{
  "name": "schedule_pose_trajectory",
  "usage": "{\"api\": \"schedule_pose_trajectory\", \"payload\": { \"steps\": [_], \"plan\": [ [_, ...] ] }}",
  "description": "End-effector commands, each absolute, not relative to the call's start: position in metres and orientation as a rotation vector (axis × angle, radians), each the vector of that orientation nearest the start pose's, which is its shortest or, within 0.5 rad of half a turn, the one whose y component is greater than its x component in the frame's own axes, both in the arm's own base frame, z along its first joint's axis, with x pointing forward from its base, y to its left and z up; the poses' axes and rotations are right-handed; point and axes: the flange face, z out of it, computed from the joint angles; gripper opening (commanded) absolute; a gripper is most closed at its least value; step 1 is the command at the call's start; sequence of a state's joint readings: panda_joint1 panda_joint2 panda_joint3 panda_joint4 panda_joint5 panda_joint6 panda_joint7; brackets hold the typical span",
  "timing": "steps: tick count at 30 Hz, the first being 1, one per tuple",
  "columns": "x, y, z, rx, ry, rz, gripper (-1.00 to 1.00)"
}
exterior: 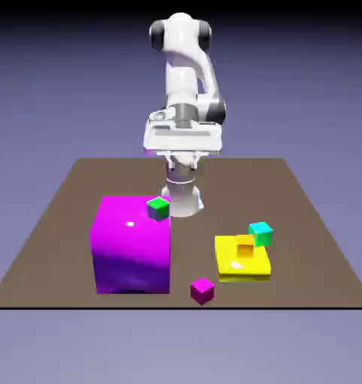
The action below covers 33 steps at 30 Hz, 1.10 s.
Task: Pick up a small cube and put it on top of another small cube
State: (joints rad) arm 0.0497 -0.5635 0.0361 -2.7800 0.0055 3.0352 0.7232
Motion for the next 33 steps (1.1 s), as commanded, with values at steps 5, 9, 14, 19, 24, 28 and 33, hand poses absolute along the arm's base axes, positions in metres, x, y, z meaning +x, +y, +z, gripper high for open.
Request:
{"api": "schedule_pose_trajectory", "payload": {
  "steps": [5,9,14,19,24,28,33],
  "plan": [
    [0.423,0.101,0.456,-2.525,0.838,-0.918,0.0],
    [0.441,0.111,0.429,-2.517,1.0,-0.798,0.0],
    [0.461,0.124,0.391,-2.496,1.208,-0.659,0.0],
    [0.476,0.135,0.35,-2.461,1.421,-0.536,0.0],
    [0.488,0.146,0.306,-2.41,1.638,-0.43,0.0],
    [0.495,0.153,0.269,-2.357,1.814,-0.359,0.0],
    [0.498,0.132,0.218,-2.234,2.103,-0.293,0.0]
  ]
}}
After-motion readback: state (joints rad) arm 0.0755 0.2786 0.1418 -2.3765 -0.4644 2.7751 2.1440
